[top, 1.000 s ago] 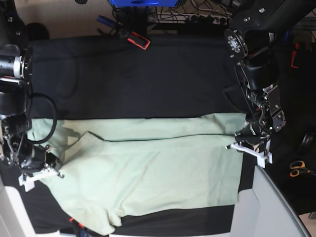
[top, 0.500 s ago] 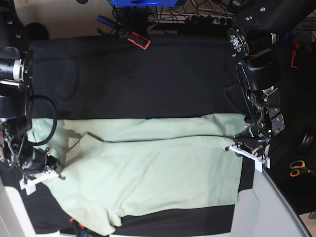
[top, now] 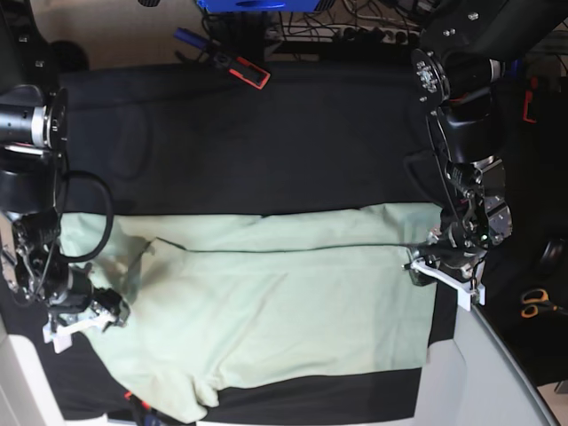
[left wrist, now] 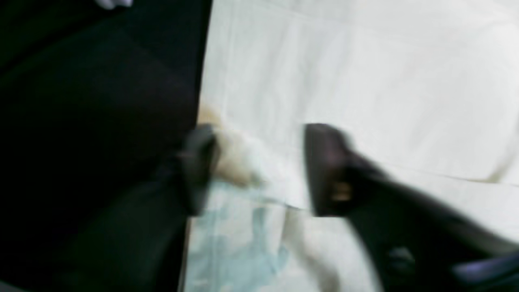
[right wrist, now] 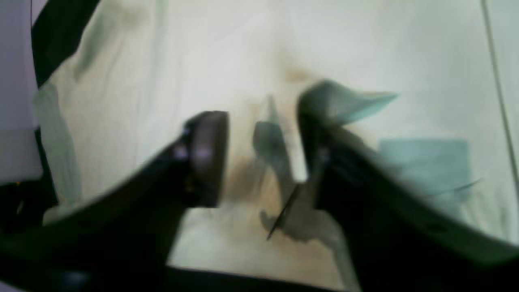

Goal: Fold the T-shirt properly
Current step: 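Open both grippers and raise them off the folded shirt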

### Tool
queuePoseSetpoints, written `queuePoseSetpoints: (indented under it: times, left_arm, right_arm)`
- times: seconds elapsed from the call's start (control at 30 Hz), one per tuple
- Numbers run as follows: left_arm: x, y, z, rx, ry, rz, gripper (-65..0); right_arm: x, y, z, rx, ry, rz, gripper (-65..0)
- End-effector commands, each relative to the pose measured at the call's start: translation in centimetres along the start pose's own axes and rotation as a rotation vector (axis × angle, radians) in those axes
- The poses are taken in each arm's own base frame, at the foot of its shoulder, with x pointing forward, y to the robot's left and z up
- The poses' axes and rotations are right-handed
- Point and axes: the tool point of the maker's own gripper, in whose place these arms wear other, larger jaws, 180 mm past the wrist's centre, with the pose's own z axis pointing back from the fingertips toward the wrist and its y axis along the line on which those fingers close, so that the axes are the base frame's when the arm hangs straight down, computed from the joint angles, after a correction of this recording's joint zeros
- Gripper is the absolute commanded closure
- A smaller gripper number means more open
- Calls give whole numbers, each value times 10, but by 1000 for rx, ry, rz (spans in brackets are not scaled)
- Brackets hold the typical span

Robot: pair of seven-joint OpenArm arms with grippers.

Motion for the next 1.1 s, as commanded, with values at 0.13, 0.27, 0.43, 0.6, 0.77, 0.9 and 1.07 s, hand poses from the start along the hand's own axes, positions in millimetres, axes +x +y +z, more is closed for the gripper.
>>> queuePoseSetpoints:
  times: [0.13, 0.27, 0.43, 0.6, 0.77, 0.9, 1.07]
  left_arm:
    - [49, 19, 10, 27, -114, -8, -621]
    - [48, 44, 35, 62, -168, 77, -623]
    - [19, 59, 77, 77, -179, 62, -596]
    - [-27, 71, 106, 111, -124, 2, -408]
    - [-54, 74, 110, 114, -70, 8, -97]
    - [-70, 70, 107, 108, -44, 43, -89]
    - [-81, 59, 104, 92, -28, 72, -86]
  right_arm:
    - [38, 12, 19, 77, -180, -39, -460]
    - [45, 7, 49, 120, -288, -88, -460]
    - [10, -37, 87, 61, -365, -314, -460]
    - [-45, -98, 108, -73, -355, -534, -460]
    - [-78, -113, 97, -92, -288, -560, -464]
    - [-80, -124, 85, -77, -295, -563, -461]
    - [-79, -150, 76, -136, -286, -608, -461]
